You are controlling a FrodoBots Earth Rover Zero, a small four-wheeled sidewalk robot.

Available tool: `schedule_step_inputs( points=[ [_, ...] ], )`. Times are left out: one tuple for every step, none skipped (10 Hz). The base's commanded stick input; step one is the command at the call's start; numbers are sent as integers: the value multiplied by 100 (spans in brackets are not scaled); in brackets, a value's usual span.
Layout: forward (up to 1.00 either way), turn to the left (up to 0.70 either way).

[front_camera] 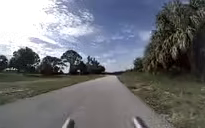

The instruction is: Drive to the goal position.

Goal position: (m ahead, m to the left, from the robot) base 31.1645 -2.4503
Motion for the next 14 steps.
schedule_step_inputs(
  points=[
    [69,3],
    [69,4],
    [69,10],
    [69,33],
    [69,34],
    [69,28],
    [69,14],
    [69,3],
    [69,3],
    [69,3],
    [69,3],
    [69,5],
    [69,12],
    [69,33]
  ],
)
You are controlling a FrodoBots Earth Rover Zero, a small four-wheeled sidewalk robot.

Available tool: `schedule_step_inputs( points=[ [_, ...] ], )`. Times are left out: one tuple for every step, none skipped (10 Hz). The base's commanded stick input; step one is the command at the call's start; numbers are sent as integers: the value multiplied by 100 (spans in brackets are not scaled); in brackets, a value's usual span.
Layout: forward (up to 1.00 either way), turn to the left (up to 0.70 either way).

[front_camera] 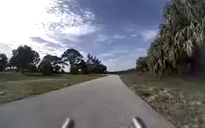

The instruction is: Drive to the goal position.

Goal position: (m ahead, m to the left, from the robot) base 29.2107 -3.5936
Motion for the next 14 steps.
schedule_step_inputs(
  points=[
    [69,34],
    [69,10],
    [69,3],
    [69,3],
    [69,3],
    [69,3],
    [69,3],
    [69,3],
    [69,3],
    [69,3],
    [69,3],
    [69,3],
    [69,3],
    [69,3]
  ],
)
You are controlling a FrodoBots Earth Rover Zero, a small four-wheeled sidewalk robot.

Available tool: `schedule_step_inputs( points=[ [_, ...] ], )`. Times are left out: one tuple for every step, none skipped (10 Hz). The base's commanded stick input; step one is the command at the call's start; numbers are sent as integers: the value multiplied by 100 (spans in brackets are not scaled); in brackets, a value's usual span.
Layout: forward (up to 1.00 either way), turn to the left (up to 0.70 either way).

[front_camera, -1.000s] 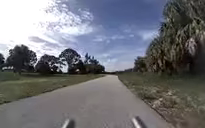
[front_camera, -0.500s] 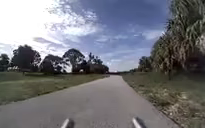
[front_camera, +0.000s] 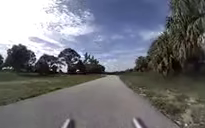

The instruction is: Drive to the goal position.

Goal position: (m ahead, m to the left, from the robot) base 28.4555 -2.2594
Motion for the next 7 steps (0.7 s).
schedule_step_inputs(
  points=[
    [69,3],
    [69,3],
    [69,3],
    [69,3],
    [69,3],
    [69,3],
    [69,3]
  ],
)
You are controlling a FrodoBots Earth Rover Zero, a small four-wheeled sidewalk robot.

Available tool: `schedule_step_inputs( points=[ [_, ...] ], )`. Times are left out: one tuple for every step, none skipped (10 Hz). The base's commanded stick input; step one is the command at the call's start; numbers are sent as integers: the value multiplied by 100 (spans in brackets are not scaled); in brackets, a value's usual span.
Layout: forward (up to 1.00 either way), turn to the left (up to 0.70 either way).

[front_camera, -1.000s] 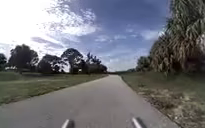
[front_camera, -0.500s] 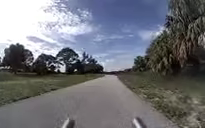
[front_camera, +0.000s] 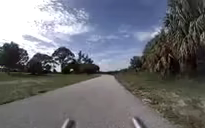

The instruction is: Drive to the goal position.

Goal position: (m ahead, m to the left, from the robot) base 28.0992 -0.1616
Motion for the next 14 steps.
schedule_step_inputs(
  points=[
    [69,3],
    [69,3],
    [69,3],
    [69,3],
    [69,3],
    [69,3],
    [69,7],
    [69,34],
    [69,34],
    [69,34],
    [69,34],
    [69,34],
    [69,34],
    [69,26]
  ],
)
